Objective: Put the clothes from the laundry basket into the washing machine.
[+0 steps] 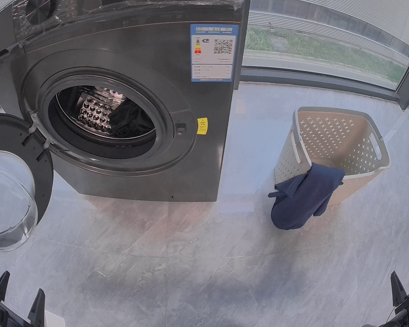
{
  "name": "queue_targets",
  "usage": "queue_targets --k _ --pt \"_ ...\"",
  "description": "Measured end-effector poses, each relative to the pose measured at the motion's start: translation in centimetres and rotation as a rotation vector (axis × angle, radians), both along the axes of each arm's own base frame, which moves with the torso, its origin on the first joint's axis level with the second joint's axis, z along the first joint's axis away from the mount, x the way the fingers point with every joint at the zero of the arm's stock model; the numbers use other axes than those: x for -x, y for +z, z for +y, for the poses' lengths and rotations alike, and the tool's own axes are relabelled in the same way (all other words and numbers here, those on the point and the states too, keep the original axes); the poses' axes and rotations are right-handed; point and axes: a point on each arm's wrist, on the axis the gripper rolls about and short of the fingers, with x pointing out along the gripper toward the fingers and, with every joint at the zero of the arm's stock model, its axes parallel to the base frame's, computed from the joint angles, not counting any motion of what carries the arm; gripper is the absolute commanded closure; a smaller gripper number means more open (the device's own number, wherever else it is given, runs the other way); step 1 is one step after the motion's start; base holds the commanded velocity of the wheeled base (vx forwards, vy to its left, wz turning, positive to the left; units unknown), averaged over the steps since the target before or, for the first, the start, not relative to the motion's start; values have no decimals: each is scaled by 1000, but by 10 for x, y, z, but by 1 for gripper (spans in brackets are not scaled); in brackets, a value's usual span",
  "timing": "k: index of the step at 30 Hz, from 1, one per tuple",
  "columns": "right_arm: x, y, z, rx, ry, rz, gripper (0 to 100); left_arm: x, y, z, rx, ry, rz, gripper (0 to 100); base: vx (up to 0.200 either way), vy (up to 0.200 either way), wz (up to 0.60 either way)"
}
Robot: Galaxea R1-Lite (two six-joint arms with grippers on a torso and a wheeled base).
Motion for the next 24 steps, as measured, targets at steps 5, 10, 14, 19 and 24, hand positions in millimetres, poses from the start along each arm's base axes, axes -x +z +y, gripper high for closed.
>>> queue_targets --k 5,10,14,19,24 --pt "0 0 0 0 -1 1 0 0 0 0 1 -1 1 0 0 -200 0" --pt "0 0 0 0 -1 1 0 0 0 0 0 0 1 0 0 -200 0" --pt "0 0 0 -1 -1 1 0 0 0 0 0 1 2 0 0 -200 0" --pt "0 0 0 -1 -3 1 0 0 0 0 1 1 1 0 0 -200 0" --pt "0 0 0 -1 -1 1 0 0 0 0 1 1 3 0 0 -200 0"
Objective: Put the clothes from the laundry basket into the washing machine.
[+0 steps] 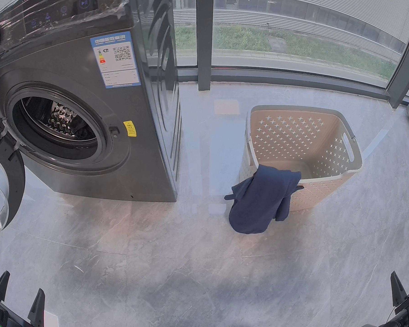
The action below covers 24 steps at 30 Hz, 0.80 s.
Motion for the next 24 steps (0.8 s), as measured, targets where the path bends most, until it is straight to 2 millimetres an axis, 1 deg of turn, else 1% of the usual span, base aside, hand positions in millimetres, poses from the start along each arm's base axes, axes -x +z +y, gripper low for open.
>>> queue_targets --k 4,11,14,16,20,22,24 --pt "0 0 0 -4 -2 1 0 0 0 0 0 0 0 0 0 -200 0" --pt "0 1 0 -2 -17 -9 0 0 0 0 2 0 0 0 0 0 0" --pt "1 5 0 -2 -13 -35 0 0 0 0 2 0 0 0 0 0 0" --pt "4 17 0 -7 -9 -83 0 0 0 0 2 -1 0 0 0 0 0" --pt "13 52 -1 -25 17 -180 0 0 0 0 5 -2 0 0 0 0 0" --pt "13 67 -1 -37 38 -190 0 0 0 0 5 -2 0 0 0 0 0" --pt "7 79 -1 -52 64 -166 0 0 0 0 6 -2 1 0 0 0 0"
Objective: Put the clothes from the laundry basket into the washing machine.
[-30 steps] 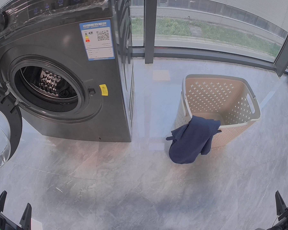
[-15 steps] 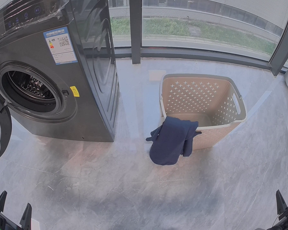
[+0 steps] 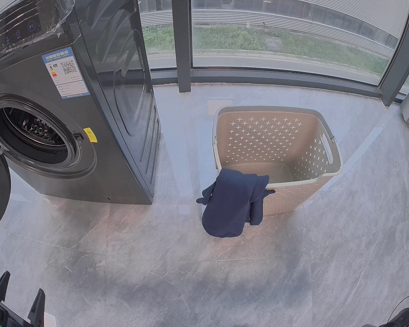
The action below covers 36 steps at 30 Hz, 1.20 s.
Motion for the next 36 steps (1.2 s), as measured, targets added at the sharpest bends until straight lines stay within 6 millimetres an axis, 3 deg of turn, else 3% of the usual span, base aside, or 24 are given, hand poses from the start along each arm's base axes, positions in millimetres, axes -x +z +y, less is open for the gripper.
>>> queue_targets --k 7,14,19,24,36 --pt "-45 25 4 -25 79 151 0 0 0 0 2 -1 0 0 0 0 0" --pt "-108 28 18 -42 167 347 0 0 0 0 3 -3 0 0 0 0 0" --pt "-155 16 35 -44 211 490 0 0 0 0 2 -3 0 0 0 0 0" --pt "-189 -3 53 -38 243 600 0 0 0 0 2 -5 0 0 0 200 0" --pt "-228 -34 84 -16 306 686 0 0 0 0 -4 -5 -1 0 33 17 0"
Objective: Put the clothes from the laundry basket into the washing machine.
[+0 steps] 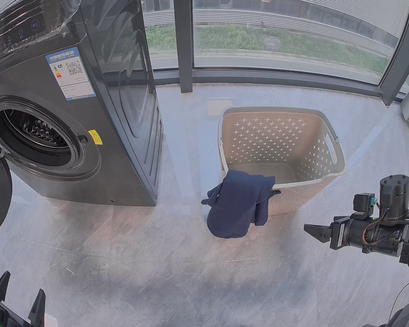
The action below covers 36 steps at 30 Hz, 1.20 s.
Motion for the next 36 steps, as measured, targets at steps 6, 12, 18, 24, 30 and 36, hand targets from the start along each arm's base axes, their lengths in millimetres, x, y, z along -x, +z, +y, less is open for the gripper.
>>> queue_targets --k 6,12,18,24,30,36 --pt "-10 -13 12 -3 29 15 0 0 0 0 -1 -3 0 0 33 0 0" --pt "-28 -21 27 -16 46 -1 0 0 0 0 -1 -3 0 0 0 0 0" --pt "-44 -33 42 -20 69 -10 0 0 0 0 0 -4 0 0 0 0 0" --pt "-59 -45 58 -18 82 6 0 0 0 0 0 -4 0 0 0 0 0" --pt "-75 -56 75 -24 83 -22 0 0 0 0 8 -1 0 0 0 0 0" --pt "-88 -71 88 -28 83 -43 0 0 0 0 9 2 0 0 0 0 0"
